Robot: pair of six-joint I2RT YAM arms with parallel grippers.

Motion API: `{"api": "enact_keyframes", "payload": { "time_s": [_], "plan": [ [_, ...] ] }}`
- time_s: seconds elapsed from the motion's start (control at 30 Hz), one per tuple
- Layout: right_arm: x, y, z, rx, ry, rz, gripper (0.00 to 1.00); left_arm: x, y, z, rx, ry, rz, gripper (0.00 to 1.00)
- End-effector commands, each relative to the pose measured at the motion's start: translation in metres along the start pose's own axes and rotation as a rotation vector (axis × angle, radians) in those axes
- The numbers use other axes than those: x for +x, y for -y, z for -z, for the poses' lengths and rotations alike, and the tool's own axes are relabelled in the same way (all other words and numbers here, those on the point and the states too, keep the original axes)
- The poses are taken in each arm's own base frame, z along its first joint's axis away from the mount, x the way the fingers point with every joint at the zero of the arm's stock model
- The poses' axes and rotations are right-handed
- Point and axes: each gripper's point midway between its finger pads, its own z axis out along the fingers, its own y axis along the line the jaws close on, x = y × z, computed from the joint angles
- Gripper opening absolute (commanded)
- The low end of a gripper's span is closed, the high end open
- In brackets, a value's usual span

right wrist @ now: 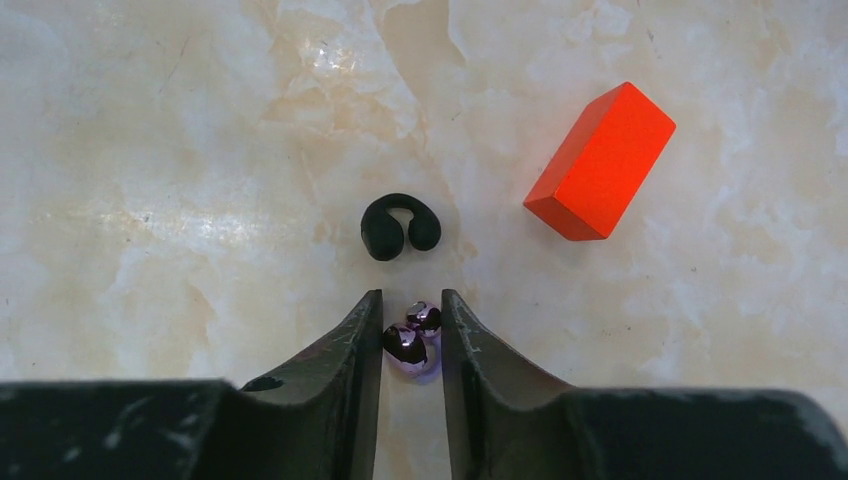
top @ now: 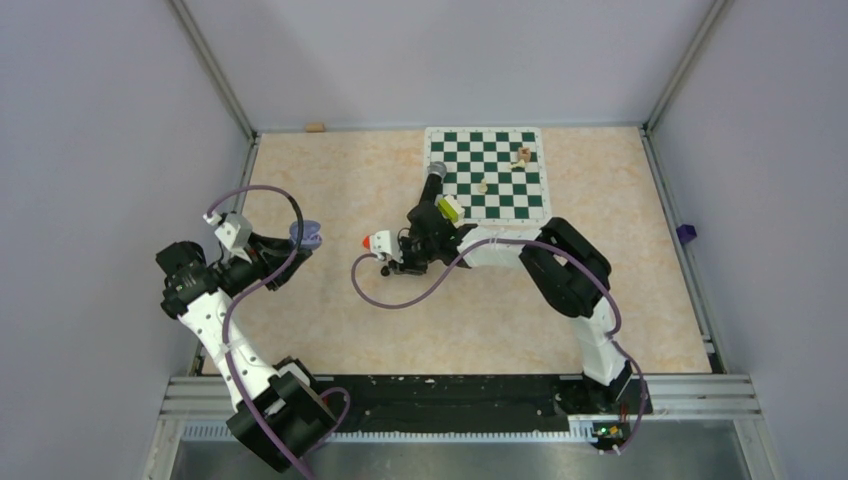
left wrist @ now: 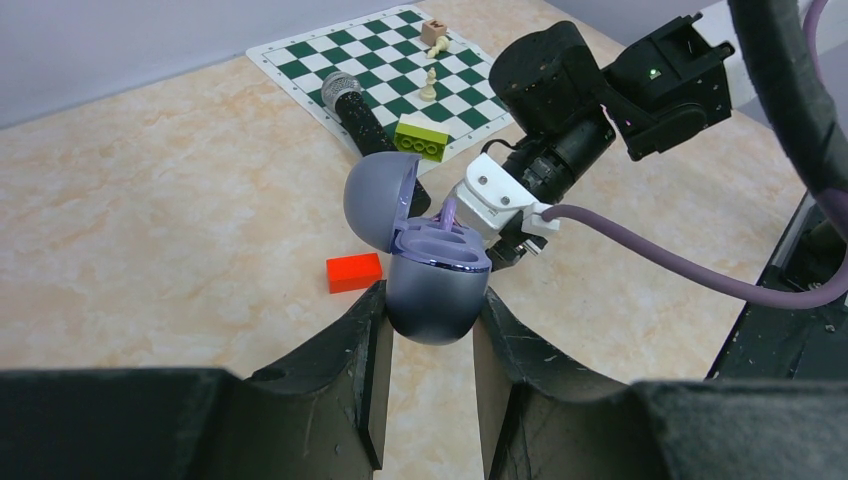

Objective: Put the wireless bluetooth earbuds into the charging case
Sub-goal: Adjust the earbud at the center of the board.

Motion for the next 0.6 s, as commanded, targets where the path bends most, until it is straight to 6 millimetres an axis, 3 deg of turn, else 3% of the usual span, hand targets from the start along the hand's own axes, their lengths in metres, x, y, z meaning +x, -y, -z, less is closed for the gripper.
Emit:
{"api": "enact_keyframes", "payload": {
  "time_s": [0.0,0.23,0.57],
  "plan": [
    [0.023,-0.020,0.007,-0.075,-0.078,-0.060,0.22,-0.026,0.016,-0.002,0.082,0.125,-0.032,0.00],
    [0.019,0.007,0.029,0.076,-0.067,-0.157,0.17,-0.027,0.017,-0.002,0.081,0.125,-0.032,0.00],
    [0.042,0.041,0.086,0.380,-0.098,-0.344,0.16,-0.027,0.018,-0.002,0.082,0.124,-0.032,0.00]
  ]
}}
